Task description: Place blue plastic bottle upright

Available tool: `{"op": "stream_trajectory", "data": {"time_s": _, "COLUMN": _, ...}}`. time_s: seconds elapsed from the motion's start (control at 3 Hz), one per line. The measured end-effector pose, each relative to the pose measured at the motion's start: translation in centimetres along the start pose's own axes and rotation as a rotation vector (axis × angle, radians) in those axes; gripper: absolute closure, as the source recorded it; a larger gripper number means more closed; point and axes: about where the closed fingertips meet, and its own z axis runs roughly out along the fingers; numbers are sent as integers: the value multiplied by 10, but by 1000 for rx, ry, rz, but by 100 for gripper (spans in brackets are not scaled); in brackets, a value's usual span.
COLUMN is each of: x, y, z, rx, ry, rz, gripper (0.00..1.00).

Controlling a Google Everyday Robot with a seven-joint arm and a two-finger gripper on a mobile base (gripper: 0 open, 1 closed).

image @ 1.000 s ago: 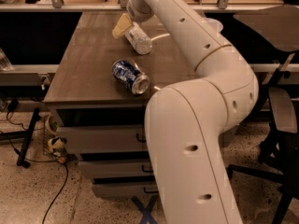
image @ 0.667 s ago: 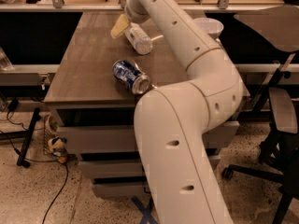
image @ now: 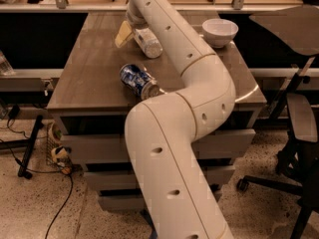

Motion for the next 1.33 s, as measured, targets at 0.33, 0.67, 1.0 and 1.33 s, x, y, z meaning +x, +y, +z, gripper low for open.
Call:
{"op": "stream_trajectory", "data": {"time_s": 0.33, "x": 9, "y": 0, "z": 0, "rx": 21, "ry": 53, "rz": 19, "gripper": 26}}
{"op": "stream_trajectory", "data": {"time_s": 0.67, "x": 12, "y": -1, "z": -1, "rx": 29, "ry": 68, "rz": 33, "gripper": 49}}
{"op": "stream_trajectory", "data": {"time_s": 1.0, "x": 5, "y": 0, "z": -11, "rx": 25, "ry": 48, "rz": 24, "gripper": 72}}
{"op": "stream_trajectory", "data": {"time_s": 1.33, "x": -15, "y": -9, "z": -46, "rx": 19, "ry": -42, "rz": -19, "gripper": 95}}
